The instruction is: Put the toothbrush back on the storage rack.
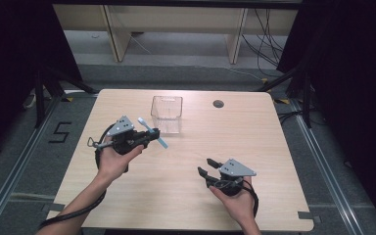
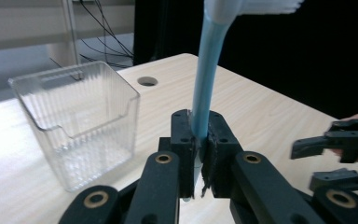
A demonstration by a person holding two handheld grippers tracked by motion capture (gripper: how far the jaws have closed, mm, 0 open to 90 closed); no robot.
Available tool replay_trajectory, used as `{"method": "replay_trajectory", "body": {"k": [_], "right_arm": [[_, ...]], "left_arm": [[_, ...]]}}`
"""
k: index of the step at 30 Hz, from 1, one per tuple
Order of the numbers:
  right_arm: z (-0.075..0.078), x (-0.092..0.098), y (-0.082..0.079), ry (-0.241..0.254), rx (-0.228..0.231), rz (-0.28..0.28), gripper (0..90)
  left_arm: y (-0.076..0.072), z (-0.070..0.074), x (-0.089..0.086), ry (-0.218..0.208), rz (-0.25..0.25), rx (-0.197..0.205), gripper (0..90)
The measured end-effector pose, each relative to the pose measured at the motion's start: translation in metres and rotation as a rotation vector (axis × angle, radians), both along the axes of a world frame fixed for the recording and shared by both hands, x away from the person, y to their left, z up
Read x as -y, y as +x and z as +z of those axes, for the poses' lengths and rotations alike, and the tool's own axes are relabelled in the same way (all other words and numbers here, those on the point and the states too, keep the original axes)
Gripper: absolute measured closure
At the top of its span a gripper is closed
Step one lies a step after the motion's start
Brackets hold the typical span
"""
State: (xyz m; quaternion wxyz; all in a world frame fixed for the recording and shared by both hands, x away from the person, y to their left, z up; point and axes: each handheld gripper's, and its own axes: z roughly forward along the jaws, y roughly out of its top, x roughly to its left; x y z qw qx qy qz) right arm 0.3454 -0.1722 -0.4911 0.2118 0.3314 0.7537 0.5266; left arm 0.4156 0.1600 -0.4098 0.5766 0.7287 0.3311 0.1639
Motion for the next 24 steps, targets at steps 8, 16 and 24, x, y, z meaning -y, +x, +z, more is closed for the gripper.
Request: {"method": "replay_trajectory", "body": {"k": [8, 16, 24], "right_arm": [[-0.008, 0.01, 0.0, 0.052, -0.028, -0.037, 49.2], [-0.009, 0.005, -0.003, 0.039, -0.022, -0.087, 48.0], [-0.011, 0.008, -0.002, 0.058, -0.003, -0.096, 47.2]], "left_arm": [[0.014, 0.006, -0.003, 0.037, 0.04, 0.068, 83.2], [0.025, 0.017, -0.005, 0.05, 0.06, 0.139, 83.2], [0.036, 0.024, -0.004, 0.048, 0.091, 0.18, 83.1]]}}
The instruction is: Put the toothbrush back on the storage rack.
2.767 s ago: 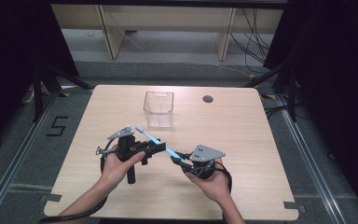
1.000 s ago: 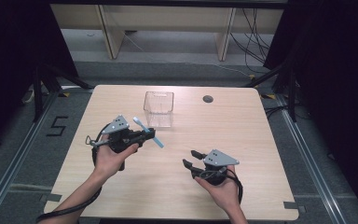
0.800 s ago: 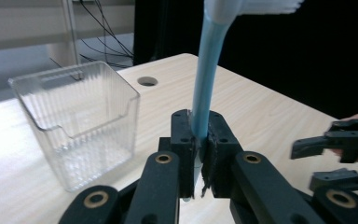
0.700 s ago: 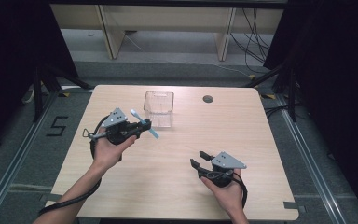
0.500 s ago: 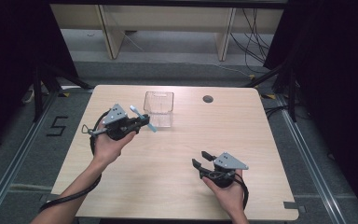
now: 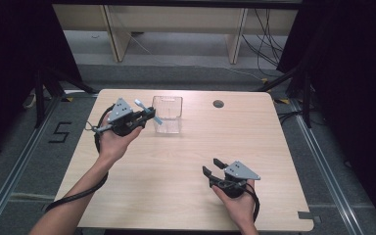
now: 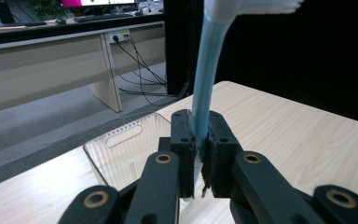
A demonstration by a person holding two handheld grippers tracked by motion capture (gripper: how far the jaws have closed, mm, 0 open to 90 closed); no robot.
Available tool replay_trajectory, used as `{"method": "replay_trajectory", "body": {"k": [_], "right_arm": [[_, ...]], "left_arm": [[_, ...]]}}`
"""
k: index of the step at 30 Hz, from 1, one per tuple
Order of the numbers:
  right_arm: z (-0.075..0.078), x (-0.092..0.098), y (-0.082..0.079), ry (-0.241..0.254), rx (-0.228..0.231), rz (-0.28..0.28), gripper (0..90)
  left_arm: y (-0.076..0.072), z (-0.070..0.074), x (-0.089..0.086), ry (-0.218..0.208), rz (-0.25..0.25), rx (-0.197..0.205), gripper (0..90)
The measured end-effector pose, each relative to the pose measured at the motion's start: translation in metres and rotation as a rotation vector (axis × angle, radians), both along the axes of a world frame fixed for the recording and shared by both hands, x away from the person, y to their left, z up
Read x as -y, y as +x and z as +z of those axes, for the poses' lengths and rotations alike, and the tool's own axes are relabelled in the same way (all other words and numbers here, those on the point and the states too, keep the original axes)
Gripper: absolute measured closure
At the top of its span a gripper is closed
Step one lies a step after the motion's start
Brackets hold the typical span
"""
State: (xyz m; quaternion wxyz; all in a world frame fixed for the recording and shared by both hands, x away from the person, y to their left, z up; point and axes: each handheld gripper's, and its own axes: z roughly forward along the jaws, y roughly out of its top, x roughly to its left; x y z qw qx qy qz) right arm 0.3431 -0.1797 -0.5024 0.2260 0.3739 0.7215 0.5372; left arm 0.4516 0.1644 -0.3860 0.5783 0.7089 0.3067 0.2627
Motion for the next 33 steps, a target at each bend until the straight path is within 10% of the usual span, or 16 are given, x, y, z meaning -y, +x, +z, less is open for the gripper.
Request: {"method": "replay_trajectory", "body": {"k": [21, 33], "right_arm": [[0.0, -0.002, -0.005, 0.015, -0.042, -0.018, 47.1], [0.0, 0.0, -0.002, -0.012, 0.01, -0.002, 47.0]], "left_arm": [[0.034, -0.006, -0.003, 0.034, 0.065, 0.069, 83.1], [0.044, -0.014, 0.0, 0.06, 0.095, 0.062, 83.1]]}}
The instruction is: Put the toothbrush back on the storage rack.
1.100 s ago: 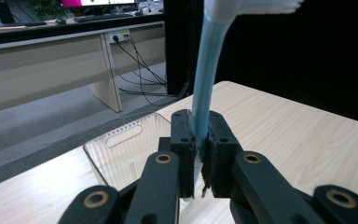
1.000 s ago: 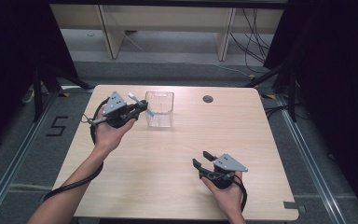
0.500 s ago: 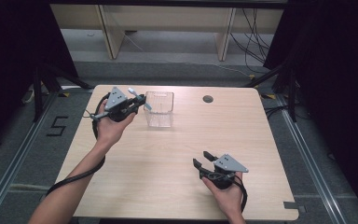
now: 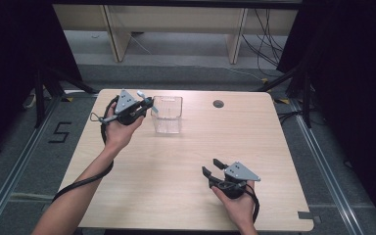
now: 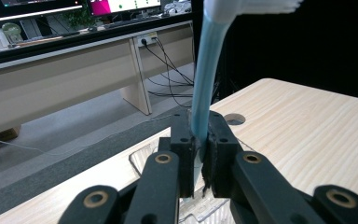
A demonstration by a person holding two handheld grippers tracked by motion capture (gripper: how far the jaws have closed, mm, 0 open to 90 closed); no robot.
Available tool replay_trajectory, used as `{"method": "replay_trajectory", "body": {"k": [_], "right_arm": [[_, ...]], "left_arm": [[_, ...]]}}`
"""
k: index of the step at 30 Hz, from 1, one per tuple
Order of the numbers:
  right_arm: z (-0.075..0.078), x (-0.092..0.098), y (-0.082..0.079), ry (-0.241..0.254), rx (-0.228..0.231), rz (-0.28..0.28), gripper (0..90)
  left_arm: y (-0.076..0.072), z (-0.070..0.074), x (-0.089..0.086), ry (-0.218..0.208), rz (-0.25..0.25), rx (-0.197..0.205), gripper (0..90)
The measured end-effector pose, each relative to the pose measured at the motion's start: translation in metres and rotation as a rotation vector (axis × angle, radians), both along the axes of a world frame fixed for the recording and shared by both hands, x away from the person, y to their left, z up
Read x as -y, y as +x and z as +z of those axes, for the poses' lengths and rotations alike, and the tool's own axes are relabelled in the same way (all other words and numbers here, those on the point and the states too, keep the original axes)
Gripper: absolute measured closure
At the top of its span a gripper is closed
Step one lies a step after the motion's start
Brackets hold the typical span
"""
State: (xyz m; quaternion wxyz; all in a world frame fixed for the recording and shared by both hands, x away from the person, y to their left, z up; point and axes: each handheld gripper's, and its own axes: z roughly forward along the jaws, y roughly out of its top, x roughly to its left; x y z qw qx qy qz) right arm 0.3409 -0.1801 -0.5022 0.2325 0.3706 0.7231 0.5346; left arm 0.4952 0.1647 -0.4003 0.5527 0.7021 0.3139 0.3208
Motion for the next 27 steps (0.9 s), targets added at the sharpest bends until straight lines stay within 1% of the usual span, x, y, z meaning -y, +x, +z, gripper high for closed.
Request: {"method": "replay_trajectory", "body": {"k": [1, 2, 3, 4, 8, 13, 14, 17, 19, 20, 22, 23, 25, 26, 27], "right_arm": [[0.0, 0.0, -0.001, 0.002, -0.006, -0.005, 46.9], [0.0, 0.0, -0.001, 0.002, -0.007, -0.004, 47.0], [0.0, -0.001, -0.001, 0.008, -0.017, -0.004, 47.0], [0.0, -0.001, 0.0, 0.006, -0.013, 0.004, 46.9], [0.0, -0.001, 0.0, 0.005, -0.011, 0.005, 46.9], [-0.001, -0.002, 0.0, 0.015, -0.016, 0.007, 46.7], [-0.001, -0.003, -0.002, 0.028, -0.033, 0.0, 46.7], [-0.001, -0.003, -0.003, 0.029, -0.039, -0.008, 46.7], [-0.001, -0.003, -0.002, 0.022, -0.03, -0.004, 46.7], [-0.001, -0.003, -0.002, 0.022, -0.031, -0.004, 46.7], [-0.001, -0.003, -0.002, 0.024, -0.033, -0.006, 46.6], [-0.001, -0.002, 0.0, 0.01, -0.002, 0.01, 46.6], [-0.002, -0.003, -0.001, 0.028, -0.028, 0.007, 46.5], [-0.002, -0.003, 0.0, 0.02, -0.021, 0.015, 46.5], [-0.002, -0.003, 0.0, 0.02, -0.021, 0.017, 46.4]], "left_arm": [[0.001, 0.0, 0.0, 0.005, 0.0, 0.002, 83.0], [0.003, 0.0, 0.0, 0.016, -0.004, 0.016, 83.1], [0.002, -0.001, 0.001, 0.012, 0.003, 0.0, 83.0], [0.003, -0.001, 0.001, 0.015, 0.003, 0.002, 83.1], [0.005, -0.002, 0.002, 0.025, 0.003, 0.003, 83.0], [0.006, -0.004, 0.003, 0.035, 0.004, -0.007, 83.0], [0.007, -0.005, 0.004, 0.037, 0.005, -0.01, 83.0], [0.008, -0.008, 0.003, 0.051, 0.008, -0.018, 83.0], [0.01, -0.01, 0.003, 0.054, 0.013, -0.026, 83.0], [0.01, -0.011, 0.003, 0.052, 0.014, -0.028, 83.0], [0.011, -0.012, 0.003, 0.061, 0.018, -0.031, 83.0], [0.012, -0.012, 0.003, 0.063, 0.019, -0.031, 83.0], [0.013, -0.014, 0.002, 0.066, 0.021, -0.037, 83.0], [0.014, -0.014, 0.003, 0.064, 0.022, -0.04, 83.0], [0.014, -0.015, 0.002, 0.071, 0.023, -0.042, 83.0]]}}
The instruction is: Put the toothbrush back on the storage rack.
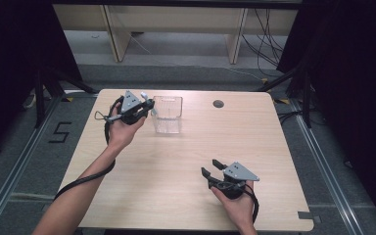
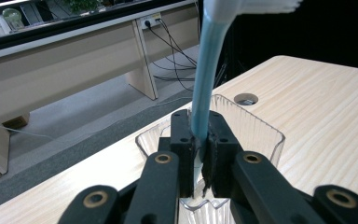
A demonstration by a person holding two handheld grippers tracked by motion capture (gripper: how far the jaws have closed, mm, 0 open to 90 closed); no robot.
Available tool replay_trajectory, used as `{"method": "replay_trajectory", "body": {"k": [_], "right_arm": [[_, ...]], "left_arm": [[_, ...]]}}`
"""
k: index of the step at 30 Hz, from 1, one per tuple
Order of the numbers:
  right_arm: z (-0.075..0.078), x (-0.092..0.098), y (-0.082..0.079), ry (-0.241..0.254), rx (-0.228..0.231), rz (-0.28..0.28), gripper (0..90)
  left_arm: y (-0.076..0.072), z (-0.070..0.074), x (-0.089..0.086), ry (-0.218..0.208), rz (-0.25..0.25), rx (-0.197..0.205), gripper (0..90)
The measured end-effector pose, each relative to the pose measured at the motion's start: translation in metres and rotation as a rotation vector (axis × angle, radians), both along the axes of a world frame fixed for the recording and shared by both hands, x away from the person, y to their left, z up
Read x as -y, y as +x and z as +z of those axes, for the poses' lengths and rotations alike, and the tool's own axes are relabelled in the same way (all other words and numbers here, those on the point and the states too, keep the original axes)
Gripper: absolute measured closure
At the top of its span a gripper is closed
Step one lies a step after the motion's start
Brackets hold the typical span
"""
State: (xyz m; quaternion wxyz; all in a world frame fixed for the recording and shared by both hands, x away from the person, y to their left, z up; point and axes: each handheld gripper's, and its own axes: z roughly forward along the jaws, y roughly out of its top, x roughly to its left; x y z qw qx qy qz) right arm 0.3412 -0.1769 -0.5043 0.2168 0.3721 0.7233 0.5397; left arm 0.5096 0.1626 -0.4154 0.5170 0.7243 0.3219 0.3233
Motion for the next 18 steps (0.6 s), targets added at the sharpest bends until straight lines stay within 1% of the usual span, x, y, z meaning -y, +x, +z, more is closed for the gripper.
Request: {"method": "replay_trajectory", "body": {"k": [1, 3, 4, 5, 7, 9, 10, 11, 12, 13, 14, 15, 16, 17, 18], "right_arm": [[0.0001, 0.0009, 0.0009, -0.019, 0.025, 0.0, 46.4], [0.0, 0.0008, 0.0009, -0.017, 0.024, 0.001, 46.4], [0.0, 0.0004, 0.0005, -0.01, 0.011, 0.004, 46.4], [0.0, 0.0003, 0.0004, -0.01, 0.013, 0.001, 46.4], [0.0, 0.0003, 0.0004, -0.01, 0.013, 0.002, 46.3], [0.0005, 0.0007, -0.0002, -0.02, 0.009, -0.005, 46.3], [-0.0003, 0.0003, 0.0008, -0.016, 0.025, 0.0, 46.3], [-0.0003, 0.0007, 0.0011, -0.021, 0.031, 0.0, 46.3], [-0.0003, -0.0009, -0.0012, -0.001, -0.003, -0.009, 46.3], [0.0002, 0.0005, -0.0009, -0.015, -0.003, -0.01, 46.3], [0.0001, 0.0004, -0.0008, -0.013, -0.003, -0.009, 46.3], [0.0002, 0.0004, -0.0008, -0.014, -0.003, -0.009, 46.3], [0.0003, -0.0003, -0.0018, -0.008, -0.012, -0.013, 46.3], [0.0002, 0.001, 0.0001, -0.027, 0.018, -0.005, 46.3], [0.0002, 0.0, -0.0012, -0.016, -0.001, -0.008, 46.3]], "left_arm": [[0.0006, -0.0008, 0.0001, -0.003, -0.001, -0.004, 83.0], [0.0013, -0.0017, -0.0001, -0.001, 0.0, -0.009, 83.0], [0.0018, -0.0023, -0.0002, 0.0, -0.001, -0.011, 83.0], [0.0023, -0.0025, -0.0005, 0.005, -0.003, -0.01, 83.0], [0.0026, -0.0033, -0.0003, 0.003, 0.0, -0.015, 83.0], [0.0031, -0.004, -0.0004, 0.003, 0.001, -0.019, 83.0], [0.0036, -0.0045, -0.0005, 0.004, 0.001, -0.02, 83.0], [0.0039, -0.0051, -0.0005, 0.004, 0.002, -0.023, 83.0], [0.0058, -0.0053, -0.0011, 0.014, -0.004, -0.005, 83.0], [0.0047, -0.0065, -0.0005, 0.006, 0.005, -0.028, 83.0], [0.0067, -0.0066, -0.0013, 0.02, -0.004, -0.01, 83.0], [0.0055, -0.0078, -0.0005, 0.008, 0.004, -0.032, 83.0], [0.0059, -0.0087, -0.0005, 0.006, 0.004, -0.035, 83.0], [0.0062, -0.0093, -0.0004, 0.007, 0.006, -0.035, 83.0], [0.0063, -0.0099, 0.0, 0.003, 0.007, -0.037, 83.0]]}}
